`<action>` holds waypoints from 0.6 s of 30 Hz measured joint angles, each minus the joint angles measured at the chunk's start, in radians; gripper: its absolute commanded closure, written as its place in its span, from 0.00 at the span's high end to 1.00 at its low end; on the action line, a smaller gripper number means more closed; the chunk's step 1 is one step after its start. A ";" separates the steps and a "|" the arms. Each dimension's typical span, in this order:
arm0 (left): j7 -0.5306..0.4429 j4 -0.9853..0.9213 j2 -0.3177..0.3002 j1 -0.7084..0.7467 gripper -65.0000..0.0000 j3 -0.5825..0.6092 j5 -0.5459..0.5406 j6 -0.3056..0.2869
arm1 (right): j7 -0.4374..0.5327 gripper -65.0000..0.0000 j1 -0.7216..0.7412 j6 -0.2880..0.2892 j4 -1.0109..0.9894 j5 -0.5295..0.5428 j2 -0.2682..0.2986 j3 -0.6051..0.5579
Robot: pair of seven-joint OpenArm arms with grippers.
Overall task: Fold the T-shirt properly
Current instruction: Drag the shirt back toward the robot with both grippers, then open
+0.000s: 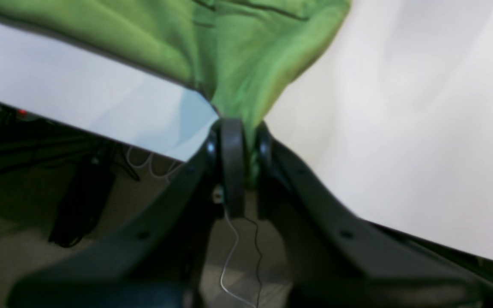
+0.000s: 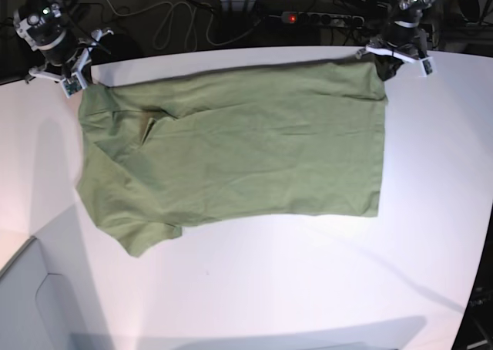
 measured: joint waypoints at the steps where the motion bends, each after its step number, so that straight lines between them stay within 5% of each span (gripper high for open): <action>1: 0.001 0.000 0.000 0.000 0.00 0.000 0.000 0.000 | 0.002 0.00 0.000 0.000 0.000 0.000 0.000 0.000; 18: -0.002 0.003 -0.004 0.011 0.00 0.000 0.000 0.000 | -0.005 0.00 0.007 0.000 -0.018 -0.123 -0.003 0.035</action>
